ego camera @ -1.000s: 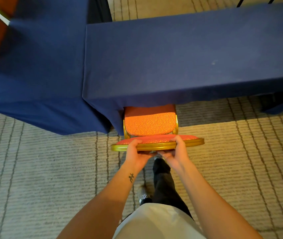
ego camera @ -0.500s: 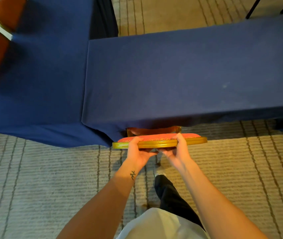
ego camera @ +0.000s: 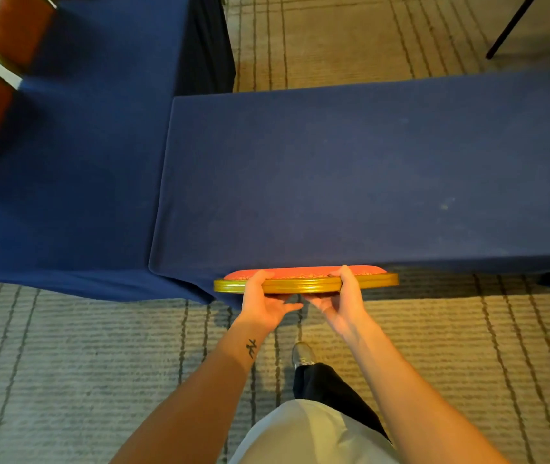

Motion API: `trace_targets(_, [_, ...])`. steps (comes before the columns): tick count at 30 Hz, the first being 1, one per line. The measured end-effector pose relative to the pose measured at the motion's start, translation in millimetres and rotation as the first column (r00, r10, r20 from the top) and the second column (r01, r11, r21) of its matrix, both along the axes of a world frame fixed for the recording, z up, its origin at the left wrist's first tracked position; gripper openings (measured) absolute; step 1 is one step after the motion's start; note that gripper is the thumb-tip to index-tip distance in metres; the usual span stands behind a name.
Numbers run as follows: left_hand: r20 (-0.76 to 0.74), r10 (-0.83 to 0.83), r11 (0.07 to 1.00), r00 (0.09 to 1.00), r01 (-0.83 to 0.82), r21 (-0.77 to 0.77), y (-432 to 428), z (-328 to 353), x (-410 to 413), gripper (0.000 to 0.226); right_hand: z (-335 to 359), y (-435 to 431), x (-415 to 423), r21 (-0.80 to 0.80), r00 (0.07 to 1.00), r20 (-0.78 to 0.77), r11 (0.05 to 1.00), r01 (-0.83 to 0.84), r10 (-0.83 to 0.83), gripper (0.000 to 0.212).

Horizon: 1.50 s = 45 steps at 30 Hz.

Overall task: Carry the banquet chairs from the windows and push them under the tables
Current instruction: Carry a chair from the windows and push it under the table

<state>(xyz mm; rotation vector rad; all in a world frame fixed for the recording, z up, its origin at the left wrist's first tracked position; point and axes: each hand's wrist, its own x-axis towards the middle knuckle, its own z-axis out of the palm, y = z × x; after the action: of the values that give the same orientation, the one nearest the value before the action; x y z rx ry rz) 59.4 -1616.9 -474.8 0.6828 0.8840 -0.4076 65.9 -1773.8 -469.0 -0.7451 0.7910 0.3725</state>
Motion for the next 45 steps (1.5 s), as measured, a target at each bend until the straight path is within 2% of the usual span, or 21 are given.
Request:
trace_targets(5, [-0.09, -0.036, 0.996, 0.995, 0.043, 0.074, -1.5, 6.5, -0.1, 0.047, 6.8, 1.4, -6.1, 0.032, 0.998, -0.041, 0.999, -0.04, 0.041, 0.052])
trace_targets(8, [-0.192, -0.175, 0.976, 0.966, 0.195, 0.095, 8.3, 9.3, -3.3, 0.065, 16.1, 2.2, -9.3, 0.132, 0.993, -0.072, 0.988, -0.081, 0.091, 0.056])
trace_targets(11, [-0.189, -0.21, 0.97, 0.959, 0.229, 0.083, 27.0, 22.7, -11.9, 0.073, 31.7, 18.6, -16.2, 0.182, 0.97, -0.092, 0.962, -0.205, 0.225, 0.063])
trace_targets(14, [-0.168, -0.091, 0.991, 0.982, 0.106, 0.086, 55.0, 30.1, -27.7, 0.079, 41.3, 50.2, -25.7, 0.187, 0.911, -0.077, 0.903, -0.387, 0.406, 0.072])
trace_targets(17, [-0.135, 0.117, 0.988, 0.984, -0.101, 0.12, 89.2, 36.9, -57.8, 0.064, 50.0, 84.8, -32.6, 0.163, 0.844, -0.052, 0.839, -0.519, 0.533, 0.071])
trace_targets(20, [-0.09, 0.368, 0.926, 0.926, -0.356, 0.122, 128.8, 43.1, -96.6, 0.055, 58.3, 124.3, -36.2, 0.152, 0.799, -0.043, 0.795, -0.588, 0.599, 0.065])
trace_targets(24, [-0.025, 0.54, 0.838, 0.841, -0.535, 0.103, 169.8, 54.9, -128.0, 0.051, 66.8, 171.3, -37.2, 0.125, 0.72, 0.01, 0.714, -0.689, 0.694, 0.06])
trace_targets(29, [0.038, 0.653, 0.755, 0.757, -0.654, 0.043, 239.7, 70.0, -166.0, 0.05, 76.9, 263.6, -52.7, 0.078, 0.589, 0.046, 0.585, -0.807, 0.807, 0.06])
trace_targets(39, [0.203, 0.814, 0.562, 0.544, -0.826, -0.039, 424.0, 118.2, -256.7, 0.051, 120.0, 476.2, -116.8, 0.048, 0.436, 0.144, 0.433, -0.9, 0.889, 0.054])
trace_targets(45, [0.274, 0.839, 0.503, 0.47, -0.862, -0.06, 525.7, 146.3, -298.2, 0.049, 150.4, 591.7, -149.9, 0.077, 0.411, 0.189, 0.404, -0.912, 0.892, 0.054])
